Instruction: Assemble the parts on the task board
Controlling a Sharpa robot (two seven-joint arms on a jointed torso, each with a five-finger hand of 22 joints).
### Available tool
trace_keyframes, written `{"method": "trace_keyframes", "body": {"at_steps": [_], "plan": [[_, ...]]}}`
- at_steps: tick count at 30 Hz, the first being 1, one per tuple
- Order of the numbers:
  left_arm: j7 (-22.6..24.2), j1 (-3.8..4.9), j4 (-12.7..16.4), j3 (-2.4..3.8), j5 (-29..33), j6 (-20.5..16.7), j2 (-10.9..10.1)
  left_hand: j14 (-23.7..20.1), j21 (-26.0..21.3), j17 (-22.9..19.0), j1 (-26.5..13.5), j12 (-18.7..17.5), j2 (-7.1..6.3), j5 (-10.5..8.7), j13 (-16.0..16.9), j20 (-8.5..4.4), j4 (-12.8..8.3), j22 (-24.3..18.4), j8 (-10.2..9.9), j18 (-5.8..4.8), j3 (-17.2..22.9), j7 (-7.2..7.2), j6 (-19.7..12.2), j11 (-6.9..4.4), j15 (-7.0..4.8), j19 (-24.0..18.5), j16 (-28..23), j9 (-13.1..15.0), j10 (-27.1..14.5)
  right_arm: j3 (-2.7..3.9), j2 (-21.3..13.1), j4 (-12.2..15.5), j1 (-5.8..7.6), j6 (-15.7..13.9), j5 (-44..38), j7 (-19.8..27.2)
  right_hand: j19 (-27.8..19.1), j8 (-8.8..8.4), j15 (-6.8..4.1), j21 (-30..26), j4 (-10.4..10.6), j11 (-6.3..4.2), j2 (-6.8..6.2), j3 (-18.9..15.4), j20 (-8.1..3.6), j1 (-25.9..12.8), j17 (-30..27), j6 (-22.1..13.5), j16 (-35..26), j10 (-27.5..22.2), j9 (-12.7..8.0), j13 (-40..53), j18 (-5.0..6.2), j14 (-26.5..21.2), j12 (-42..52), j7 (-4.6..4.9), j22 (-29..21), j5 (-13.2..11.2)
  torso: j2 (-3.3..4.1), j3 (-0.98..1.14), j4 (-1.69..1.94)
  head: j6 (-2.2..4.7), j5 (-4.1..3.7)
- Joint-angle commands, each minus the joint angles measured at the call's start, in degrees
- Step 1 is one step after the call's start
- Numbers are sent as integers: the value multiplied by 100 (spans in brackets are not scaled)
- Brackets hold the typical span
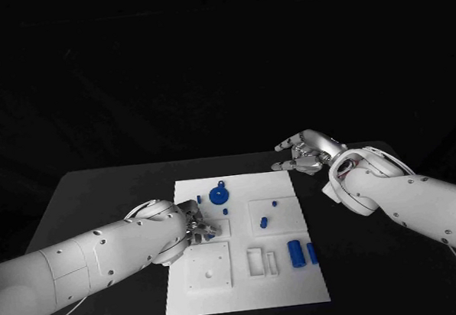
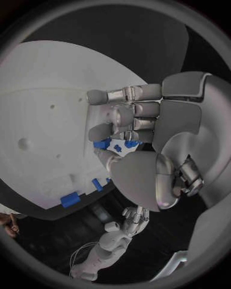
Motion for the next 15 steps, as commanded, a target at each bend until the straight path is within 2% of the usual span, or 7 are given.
{"method": "trace_keyframes", "body": {"at_steps": [1, 3, 12, 15], "plan": [[46, 0, 6, 1, 47, 149, 17, -7, -27, 1, -4, 11, -80, -47, -7, 0, 68, 104, 13, -72, 8, -213, 183, -20, -20, 30, -13, 8, 249, 3, 8, -3, -3, 61, 7, 51, 298, -13, 4, 7, -4, -38, 39, 31, 25, -36, 5, 26, -27, 12, 6, 2, 106, 33, 2, 6, -5, 38, -2, -3, 0, -9, -5], [47, 0, 2, 1, 48, 145, 19, -7, -27, 1, -4, 11, -80, -47, -7, 0, 68, 104, 13, -72, 8, -213, 183, -20, -20, 30, -13, 8, 249, 3, 11, -5, -3, 60, 8, 52, 298, -13, 4, 7, -4, -38, 39, 31, 25, -36, 5, 26, -27, 12, 6, 2, 106, 33, 2, 6, -5, 38, 0, -2, 2, -10, -9], [62, 0, -54, 2, 49, 58, 18, -15, -36, -29, 20, 7, -226, -176, -28, -6, 338, 103, 13, -78, 59, -210, 201, -20, -23, 32, -26, 10, 249, 3, 32, -24, -8, 55, 13, 62, 298, -13, 4, 7, -4, -38, 39, 31, 25, -36, 5, 26, -27, 12, 6, 2, 106, 33, 2, 6, -5, 38, -1, -2, -2, -22, -10], [67, -1, -70, 3, 49, 26, 10, -13, -37, -32, 50, 12, -186, -180, -33, -8, 297, 103, 14, -81, 35, -211, 194, -20, -23, 33, -27, 17, 250, 3, 34, -28, -9, 55, 14, 64, 298, -13, 4, 7, -4, -38, 39, 31, 25, -36, 5, 26, -27, 12, 6, 2, 106, 33, 2, 6, -5, 38, 1, -5, -3, -17, -13]]}}
